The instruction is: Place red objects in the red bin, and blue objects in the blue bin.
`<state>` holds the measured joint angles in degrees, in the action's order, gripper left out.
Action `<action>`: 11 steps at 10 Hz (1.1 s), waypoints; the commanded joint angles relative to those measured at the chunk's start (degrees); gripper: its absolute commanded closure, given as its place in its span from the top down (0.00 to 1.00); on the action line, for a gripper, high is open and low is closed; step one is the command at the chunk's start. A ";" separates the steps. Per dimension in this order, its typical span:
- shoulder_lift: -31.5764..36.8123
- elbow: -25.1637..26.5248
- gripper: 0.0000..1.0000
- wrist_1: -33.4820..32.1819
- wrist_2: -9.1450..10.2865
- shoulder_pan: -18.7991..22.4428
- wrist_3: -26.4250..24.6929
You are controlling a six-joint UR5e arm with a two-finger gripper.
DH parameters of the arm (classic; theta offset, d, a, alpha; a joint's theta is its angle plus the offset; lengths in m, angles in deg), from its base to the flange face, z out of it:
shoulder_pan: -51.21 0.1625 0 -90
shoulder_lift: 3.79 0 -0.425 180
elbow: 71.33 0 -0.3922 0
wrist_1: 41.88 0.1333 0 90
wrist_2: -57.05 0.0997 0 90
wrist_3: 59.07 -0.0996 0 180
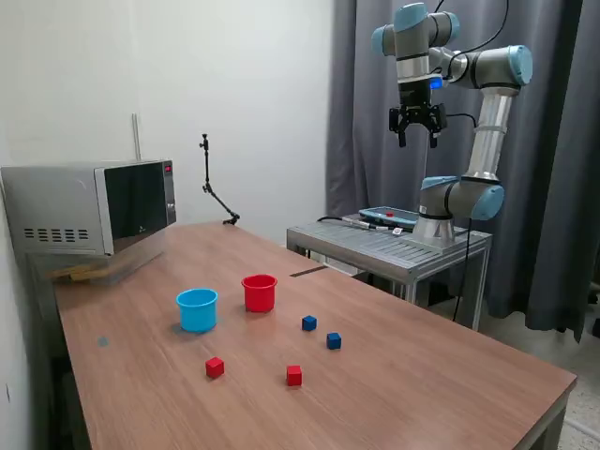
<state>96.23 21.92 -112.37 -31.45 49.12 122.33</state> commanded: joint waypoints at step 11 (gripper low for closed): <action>-2.36 -3.68 1.00 -5.09 0.26 -5.89 -0.09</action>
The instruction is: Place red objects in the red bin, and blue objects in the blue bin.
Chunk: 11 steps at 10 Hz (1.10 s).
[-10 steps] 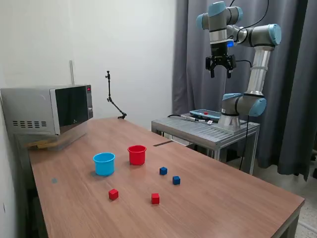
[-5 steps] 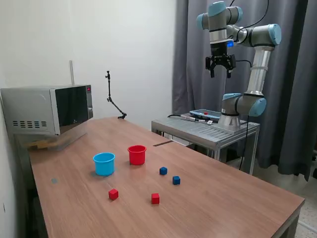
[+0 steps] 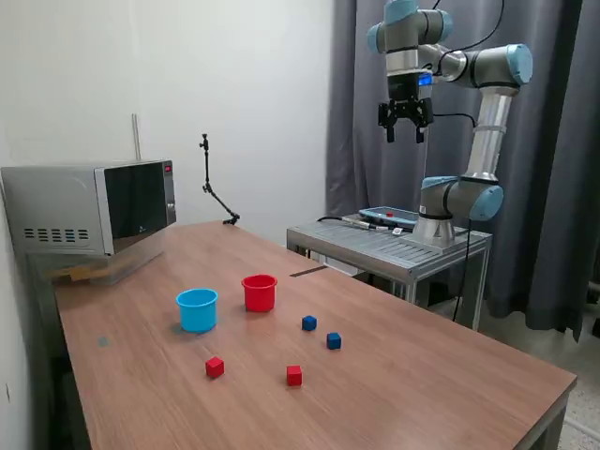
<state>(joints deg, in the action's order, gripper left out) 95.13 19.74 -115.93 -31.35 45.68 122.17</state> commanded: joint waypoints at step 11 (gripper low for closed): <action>-17.60 -2.04 1.00 -25.87 -2.72 -4.14 0.43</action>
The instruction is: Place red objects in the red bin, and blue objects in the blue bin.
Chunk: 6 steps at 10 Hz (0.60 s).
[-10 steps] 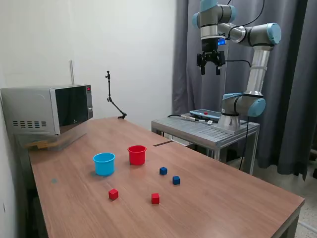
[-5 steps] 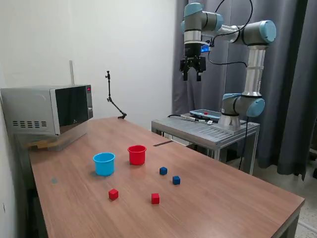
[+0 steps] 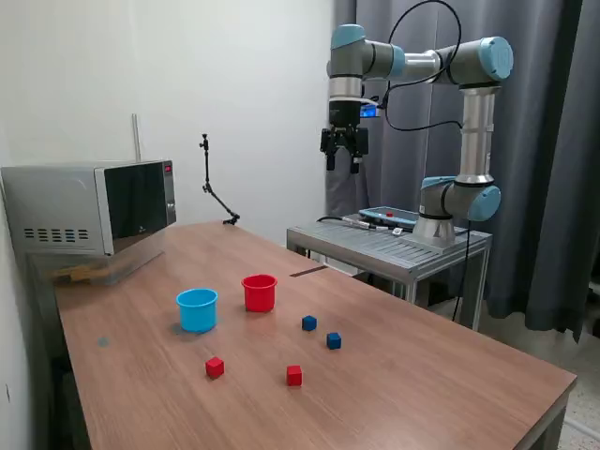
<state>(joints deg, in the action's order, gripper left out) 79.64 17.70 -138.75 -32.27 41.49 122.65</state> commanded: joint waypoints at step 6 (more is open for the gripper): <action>-9.86 -0.26 1.00 -12.11 -2.44 2.33 2.57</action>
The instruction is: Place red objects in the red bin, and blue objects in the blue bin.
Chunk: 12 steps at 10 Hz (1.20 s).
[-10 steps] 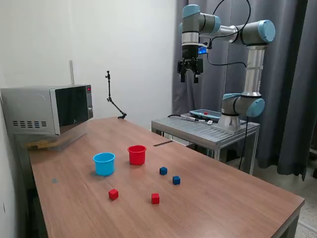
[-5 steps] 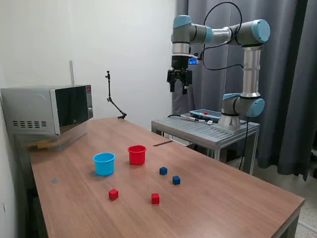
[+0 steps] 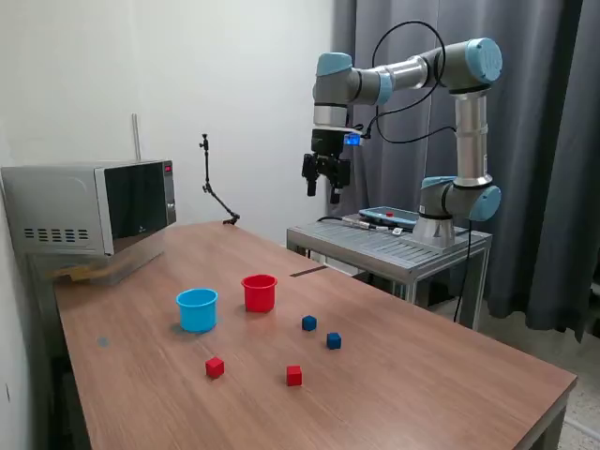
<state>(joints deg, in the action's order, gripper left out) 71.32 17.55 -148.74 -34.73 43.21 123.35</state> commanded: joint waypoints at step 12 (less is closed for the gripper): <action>-12.44 -1.08 1.00 -12.14 2.22 5.97 5.22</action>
<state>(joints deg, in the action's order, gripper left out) 60.03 16.49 -159.36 -32.48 49.14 128.57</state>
